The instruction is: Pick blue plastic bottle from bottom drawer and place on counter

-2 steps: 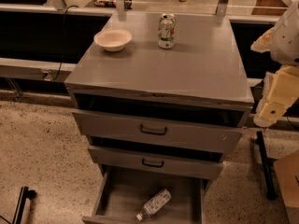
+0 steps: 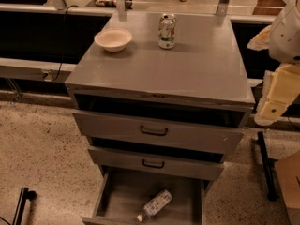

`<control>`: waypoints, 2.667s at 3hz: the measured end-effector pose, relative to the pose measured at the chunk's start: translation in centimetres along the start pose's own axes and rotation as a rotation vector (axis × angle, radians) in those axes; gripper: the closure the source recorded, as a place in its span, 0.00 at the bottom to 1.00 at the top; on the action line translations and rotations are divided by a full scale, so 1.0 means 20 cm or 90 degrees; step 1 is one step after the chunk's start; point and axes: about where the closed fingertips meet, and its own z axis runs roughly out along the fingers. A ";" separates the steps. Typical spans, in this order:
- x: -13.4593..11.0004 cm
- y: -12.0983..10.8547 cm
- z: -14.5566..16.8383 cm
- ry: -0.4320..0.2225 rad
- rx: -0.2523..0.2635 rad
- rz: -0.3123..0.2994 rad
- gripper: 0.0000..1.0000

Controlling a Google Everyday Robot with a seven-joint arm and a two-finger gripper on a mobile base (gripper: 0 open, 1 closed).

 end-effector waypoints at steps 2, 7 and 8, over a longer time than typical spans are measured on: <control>-0.16 0.05 0.59 -0.006 -0.037 -0.181 0.00; -0.28 0.41 1.07 -0.036 -0.148 -0.354 0.00; -0.24 0.53 1.24 -0.024 -0.150 -0.403 0.00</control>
Offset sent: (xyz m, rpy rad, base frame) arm 0.0354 0.0803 -0.1963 -0.0285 0.0382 0.5228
